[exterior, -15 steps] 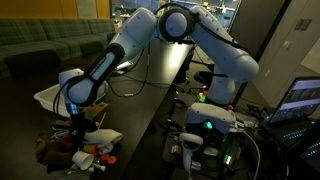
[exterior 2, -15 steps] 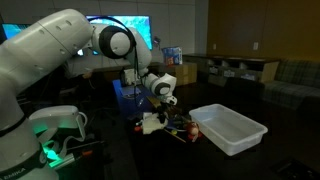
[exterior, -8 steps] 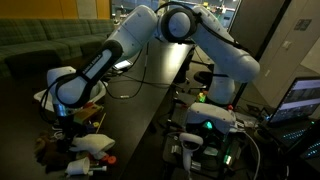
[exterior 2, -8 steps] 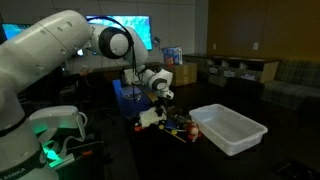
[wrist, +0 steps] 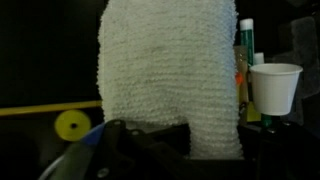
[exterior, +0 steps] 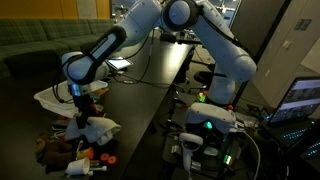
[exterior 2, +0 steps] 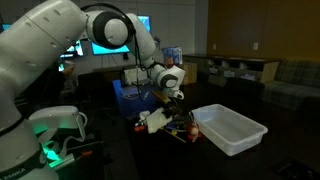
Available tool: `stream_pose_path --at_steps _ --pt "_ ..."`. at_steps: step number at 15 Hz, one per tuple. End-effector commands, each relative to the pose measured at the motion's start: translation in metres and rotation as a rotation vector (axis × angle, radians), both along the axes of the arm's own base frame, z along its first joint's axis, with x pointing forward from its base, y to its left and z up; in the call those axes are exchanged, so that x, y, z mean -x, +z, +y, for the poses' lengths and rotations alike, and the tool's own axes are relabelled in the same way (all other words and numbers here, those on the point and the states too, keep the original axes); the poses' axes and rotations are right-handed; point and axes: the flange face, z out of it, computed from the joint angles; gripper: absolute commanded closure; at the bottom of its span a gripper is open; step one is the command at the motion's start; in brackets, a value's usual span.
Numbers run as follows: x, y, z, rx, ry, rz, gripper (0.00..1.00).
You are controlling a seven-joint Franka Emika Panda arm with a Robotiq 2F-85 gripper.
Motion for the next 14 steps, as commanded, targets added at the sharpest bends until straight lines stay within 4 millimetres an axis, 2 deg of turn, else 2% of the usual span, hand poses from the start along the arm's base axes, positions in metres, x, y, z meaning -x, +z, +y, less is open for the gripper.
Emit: stream_pose_path --at_steps 1,6,8,9,10,11,14 --pt "0.014 0.027 -0.084 -0.012 0.039 0.041 0.89" --pt "0.027 0.016 -0.221 0.093 -0.074 0.078 0.89" --pt "0.026 -0.003 -0.267 0.166 -0.144 0.078 0.9" --pt "0.026 -0.006 -0.289 0.206 -0.183 0.07 0.89" --pt "0.024 -0.019 -0.307 0.227 -0.211 0.075 0.9" --pt "0.021 -0.023 -0.324 0.262 -0.249 0.065 0.89" --pt "0.008 -0.045 -0.351 0.334 -0.354 0.014 0.89"
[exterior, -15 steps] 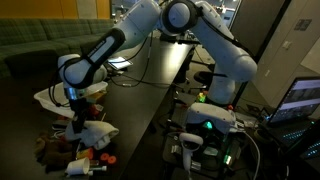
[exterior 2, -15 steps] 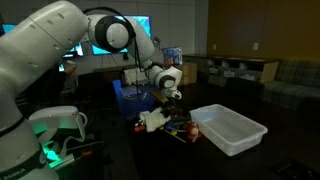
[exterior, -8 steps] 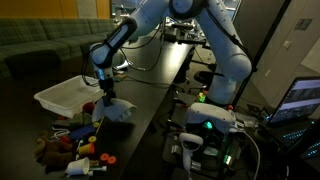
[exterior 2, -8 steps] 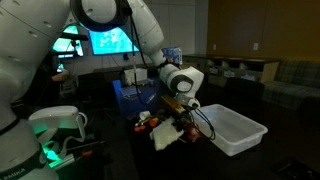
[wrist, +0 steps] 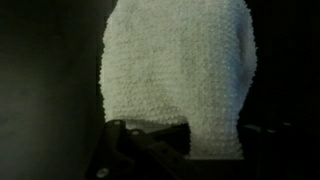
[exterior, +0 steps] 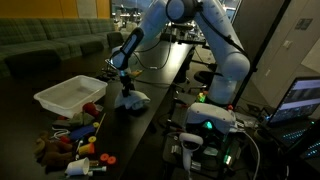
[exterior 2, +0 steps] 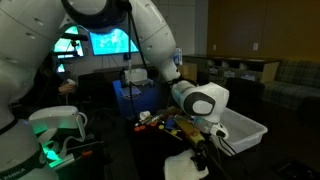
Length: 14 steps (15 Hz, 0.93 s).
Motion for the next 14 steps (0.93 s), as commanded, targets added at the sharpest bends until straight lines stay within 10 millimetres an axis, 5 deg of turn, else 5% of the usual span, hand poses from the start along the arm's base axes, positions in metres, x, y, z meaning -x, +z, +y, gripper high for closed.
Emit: stream_pose_path --at_steps 1,8,14 --pt "-0.024 -0.021 -0.016 0.106 -0.1 -0.07 0.89" --pt "-0.072 -0.049 -0.012 0.218 -0.31 -0.259 0.89" --pt "-0.086 -0.056 0.027 0.218 -0.379 -0.303 0.89"
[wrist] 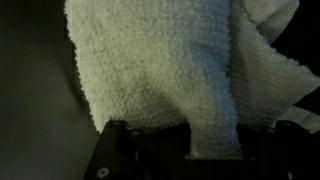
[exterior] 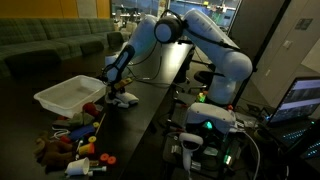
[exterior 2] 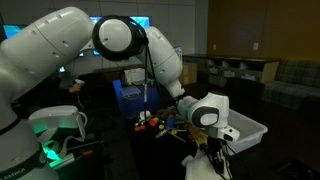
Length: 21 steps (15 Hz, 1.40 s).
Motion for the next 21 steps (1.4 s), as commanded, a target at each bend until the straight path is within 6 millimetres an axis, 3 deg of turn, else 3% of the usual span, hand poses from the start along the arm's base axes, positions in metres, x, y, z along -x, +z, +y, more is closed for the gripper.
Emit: stream_pose_path --at_steps 1,16,21 --pt "-0.012 -0.004 0.026 0.004 -0.031 -0.044 0.89" --pt "-0.012 -0.013 0.16 -0.153 -0.075 -0.047 0.89" --pt "-0.006 -0.011 0.217 -0.214 -0.054 -0.055 0.89"
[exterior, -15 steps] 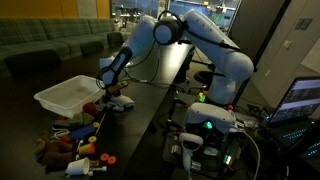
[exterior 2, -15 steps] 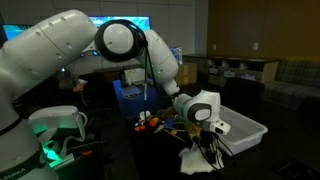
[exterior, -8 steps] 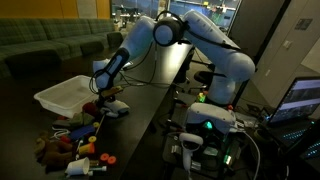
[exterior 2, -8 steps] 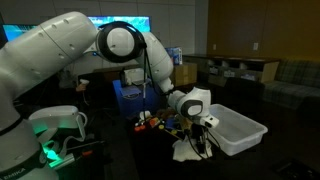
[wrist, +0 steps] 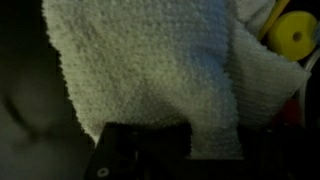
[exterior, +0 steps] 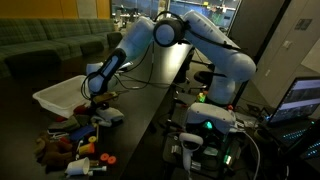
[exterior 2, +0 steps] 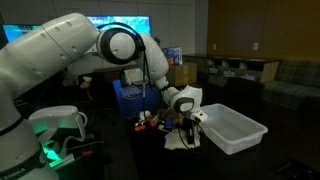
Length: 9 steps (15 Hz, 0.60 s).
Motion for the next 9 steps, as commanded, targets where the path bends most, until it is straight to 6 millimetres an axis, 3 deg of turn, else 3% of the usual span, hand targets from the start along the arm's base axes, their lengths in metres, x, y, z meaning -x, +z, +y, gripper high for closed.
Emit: stream_pose_path --at_steps 1,9 --pt "0.0 -0.006 0.049 -0.045 -0.005 -0.027 0.89" --pt "0.012 -0.011 0.146 -0.093 0.012 -0.045 0.88"
